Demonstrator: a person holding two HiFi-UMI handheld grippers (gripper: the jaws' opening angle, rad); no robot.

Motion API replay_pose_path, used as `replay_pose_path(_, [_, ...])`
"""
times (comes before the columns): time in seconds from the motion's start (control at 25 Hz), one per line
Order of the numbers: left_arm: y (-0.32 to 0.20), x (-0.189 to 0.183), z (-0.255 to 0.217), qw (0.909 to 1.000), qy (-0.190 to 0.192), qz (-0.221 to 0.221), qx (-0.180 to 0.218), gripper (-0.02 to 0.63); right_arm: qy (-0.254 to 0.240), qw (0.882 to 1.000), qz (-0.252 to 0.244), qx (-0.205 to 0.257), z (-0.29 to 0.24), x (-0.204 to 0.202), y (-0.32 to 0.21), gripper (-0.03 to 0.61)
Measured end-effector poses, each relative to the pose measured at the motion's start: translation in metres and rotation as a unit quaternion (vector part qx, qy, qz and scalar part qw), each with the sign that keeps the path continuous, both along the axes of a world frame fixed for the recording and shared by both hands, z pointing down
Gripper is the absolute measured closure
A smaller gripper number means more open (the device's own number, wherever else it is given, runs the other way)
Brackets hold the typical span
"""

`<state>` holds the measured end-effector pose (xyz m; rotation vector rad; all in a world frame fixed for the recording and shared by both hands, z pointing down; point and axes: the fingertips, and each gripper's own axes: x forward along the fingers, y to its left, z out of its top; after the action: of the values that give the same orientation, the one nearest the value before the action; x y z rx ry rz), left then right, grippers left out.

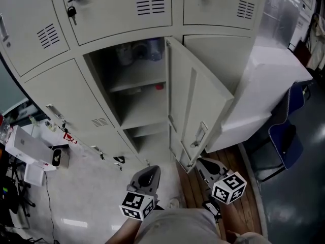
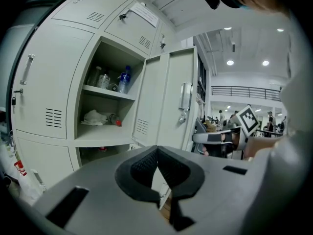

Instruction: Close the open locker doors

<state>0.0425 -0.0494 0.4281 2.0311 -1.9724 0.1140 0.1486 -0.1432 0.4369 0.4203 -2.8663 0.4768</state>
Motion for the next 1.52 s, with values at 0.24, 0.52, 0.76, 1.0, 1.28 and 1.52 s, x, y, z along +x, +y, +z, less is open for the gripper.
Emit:
replay_pose_path(0.24, [-0.002, 0.000, 0.002, 1.0000, 0.001, 0.005, -0.005, 0.600, 0.000, 1.000, 0.015, -0.003, 0.002, 0.004, -0.011, 0.551])
replay_pose_path(0.52, [-0.002, -0.011, 0.005, 0.9999, 0.009, 0.010, -0.008, 0.600, 0.012, 0.999, 0.049, -0.009, 0.010, 0.008, -0.027, 0.551])
replay_pose_path(0.76, [-0.012, -0.022, 0.003, 0.9991, 0.011, 0.039, -0.013, 0.600, 0.021, 0.996, 0.082, -0.019, 0.009, 0.010, -0.034, 0.551])
replay_pose_path(1.0, [-0.020, -0.035, -0.001, 0.9984, 0.016, 0.053, -0.009, 0.600, 0.032, 0.994, 0.100, -0.025, 0.013, 0.006, -0.037, 0.551])
replay_pose_path(1.28, [-0.025, -0.055, -0.002, 0.9979, 0.020, 0.061, -0.005, 0.600, 0.042, 0.992, 0.117, -0.021, 0.014, -0.004, -0.041, 0.551])
replay_pose_path(1.52, [-0.027, -0.071, -0.002, 0.9975, 0.021, 0.067, -0.005, 0.600, 0.046, 0.993, 0.110, -0.018, 0.013, -0.018, -0.033, 0.551])
